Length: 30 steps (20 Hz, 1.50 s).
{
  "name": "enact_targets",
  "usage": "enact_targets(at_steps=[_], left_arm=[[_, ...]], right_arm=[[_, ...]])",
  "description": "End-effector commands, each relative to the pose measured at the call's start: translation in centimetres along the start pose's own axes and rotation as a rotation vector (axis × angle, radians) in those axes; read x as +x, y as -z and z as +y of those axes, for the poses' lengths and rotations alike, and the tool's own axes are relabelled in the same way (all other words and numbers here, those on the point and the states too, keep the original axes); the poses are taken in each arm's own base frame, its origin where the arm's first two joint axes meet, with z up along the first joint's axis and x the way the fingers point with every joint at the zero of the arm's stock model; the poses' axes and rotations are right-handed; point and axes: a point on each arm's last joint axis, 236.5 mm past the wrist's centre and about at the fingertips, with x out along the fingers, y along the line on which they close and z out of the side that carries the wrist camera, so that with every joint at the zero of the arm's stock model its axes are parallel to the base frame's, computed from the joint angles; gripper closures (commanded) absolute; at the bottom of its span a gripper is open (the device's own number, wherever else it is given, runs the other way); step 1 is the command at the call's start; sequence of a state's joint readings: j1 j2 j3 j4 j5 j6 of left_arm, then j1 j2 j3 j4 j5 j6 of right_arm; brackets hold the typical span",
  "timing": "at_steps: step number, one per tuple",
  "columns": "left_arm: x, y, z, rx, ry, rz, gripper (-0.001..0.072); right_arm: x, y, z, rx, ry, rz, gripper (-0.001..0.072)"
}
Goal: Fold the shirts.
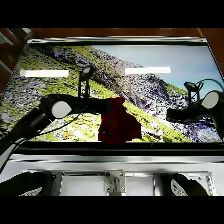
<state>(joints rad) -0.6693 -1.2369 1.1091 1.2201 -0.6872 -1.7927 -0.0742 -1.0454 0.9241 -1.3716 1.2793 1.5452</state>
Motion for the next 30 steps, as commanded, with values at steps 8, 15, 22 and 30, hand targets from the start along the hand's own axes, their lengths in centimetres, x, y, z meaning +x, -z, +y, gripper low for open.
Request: enact_targets(at_steps=[8,15,22,30], left_arm=[[-4.0,-1.0,11.8,-0.085,-0.166,0.177,0.01],[-5.9,6.7,16.0,-0.368,-0.06,0.391,-0.0002],[5.6,8.1,11.7,-0.493,0.057,0.19,-0.0002],[7.5,4.1,11.5,-0.458,0.082,0.107,0.066]], right_arm=[[3.3,-1.1,3.2,0.078,-0.172,-0.104,0.0254],[4.5,-0.8,2.7,0.06,-0.155,-0.071,0.0043],[7.9,0.4,2.4,0.103,-0.167,0.05,0.0043],[9.4,1.8,3.8,0.165,-0.233,0.127,0.0043]])
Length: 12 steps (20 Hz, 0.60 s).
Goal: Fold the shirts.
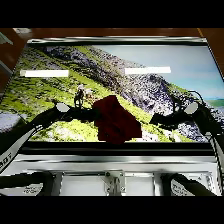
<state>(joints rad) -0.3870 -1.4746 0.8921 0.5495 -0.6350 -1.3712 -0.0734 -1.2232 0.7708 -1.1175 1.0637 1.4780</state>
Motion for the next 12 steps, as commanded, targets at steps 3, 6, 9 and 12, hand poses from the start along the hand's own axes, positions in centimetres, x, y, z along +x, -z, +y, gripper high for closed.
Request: enact_targets(at_steps=[3,6,9,12], left_arm=[[-1.4,-0.7,-1.8,0.072,0.066,0.043,0.066],[-2.2,0.6,-2.5,0.102,0.094,0.098,0.066],[-2.6,1.1,-2.9,0.123,0.107,0.114,0.0659],[-3.1,0.9,-3.5,0.136,0.115,0.103,0.066]], right_arm=[[3.3,0.4,2.7,0.085,-0.169,0.079,0.0043],[5.4,0.5,4.1,0.076,-0.201,0.094,0.0043],[7.0,1.3,5.0,0.068,-0.186,0.122,0.0043],[8.0,2.2,6.0,0.053,-0.178,0.147,0.0044]])
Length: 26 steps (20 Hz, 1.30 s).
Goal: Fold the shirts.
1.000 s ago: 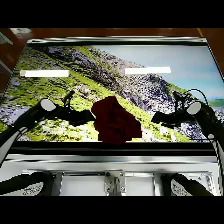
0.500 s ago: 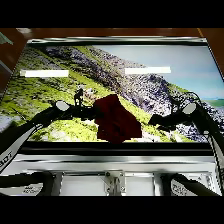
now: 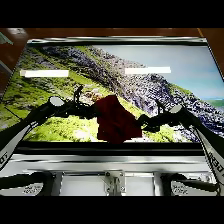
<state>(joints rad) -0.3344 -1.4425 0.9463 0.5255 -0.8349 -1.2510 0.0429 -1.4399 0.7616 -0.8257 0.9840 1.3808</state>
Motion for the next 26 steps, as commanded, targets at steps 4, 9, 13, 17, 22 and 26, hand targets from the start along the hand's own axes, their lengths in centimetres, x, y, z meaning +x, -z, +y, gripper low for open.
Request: enact_targets(at_steps=[4,9,13,17,22,26], left_arm=[[-1.2,-0.1,-1.5,0.054,0.025,-0.01,0.066],[-2.1,-0.8,-1.8,0.1,0.029,-0.038,0.066],[-8.7,-4.7,-7.1,0.269,0.101,-0.17,0.066],[-22.0,-7.2,-20.6,0.593,0.215,-0.432,0.066],[-33.2,-4.0,-27.8,0.715,0.153,-0.576,0.0661],[-36.1,-2.1,-20.8,0.621,-0.236,-0.519,0.0661]], right_arm=[[2.2,0.4,1.2,-0.002,0.021,-0.003,0.0299],[0.3,-0.3,1.6,-0.049,0.002,-0.021,0.0648],[-9.3,-4.7,6.8,-0.277,-0.07,-0.254,0.0649],[-26.9,-6.3,18.3,-0.596,-0.119,-0.725,0.065],[-42.4,-0.2,24.7,-0.768,-0.05,-1.093,0.065],[-46.9,2.8,22.0,-0.777,0.187,-1.165,0.0651]])
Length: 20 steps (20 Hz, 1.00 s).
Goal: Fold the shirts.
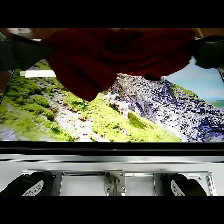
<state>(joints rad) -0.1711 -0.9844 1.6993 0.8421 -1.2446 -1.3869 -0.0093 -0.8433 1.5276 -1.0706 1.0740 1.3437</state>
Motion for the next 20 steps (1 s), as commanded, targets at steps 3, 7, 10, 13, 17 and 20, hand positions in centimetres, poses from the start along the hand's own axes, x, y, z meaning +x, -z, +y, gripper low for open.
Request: enact_targets(at_steps=[3,7,10,13,17,20], left_arm=[[-6.9,6.2,6.3,-0.047,-0.425,0.269,0.066],[-8.8,7.5,7.6,-0.048,-0.514,0.321,0.0661],[-10.5,8.1,6.5,-0.063,-0.525,0.318,0.0661],[-12.5,10.4,5.0,-0.105,-0.525,0.387,0.0661],[-11.4,12.8,3.2,-0.184,-0.437,0.435,0.0661],[-9.1,19.0,4.6,-0.292,-0.405,0.621,0.0661]], right_arm=[[-6.2,-0.4,-2.5,-0.123,0.216,0.037,0.065],[-6.9,0.6,-2.0,-0.123,0.208,0.078,0.065],[-9.0,0.3,-2.6,-0.153,0.271,0.079,0.065],[-10.6,1.6,-1.3,-0.138,0.243,0.134,0.065],[-10.4,9.7,0.1,0.042,0.158,0.485,0.065],[-8.9,16.6,-1.0,0.151,0.158,0.735,0.065]])
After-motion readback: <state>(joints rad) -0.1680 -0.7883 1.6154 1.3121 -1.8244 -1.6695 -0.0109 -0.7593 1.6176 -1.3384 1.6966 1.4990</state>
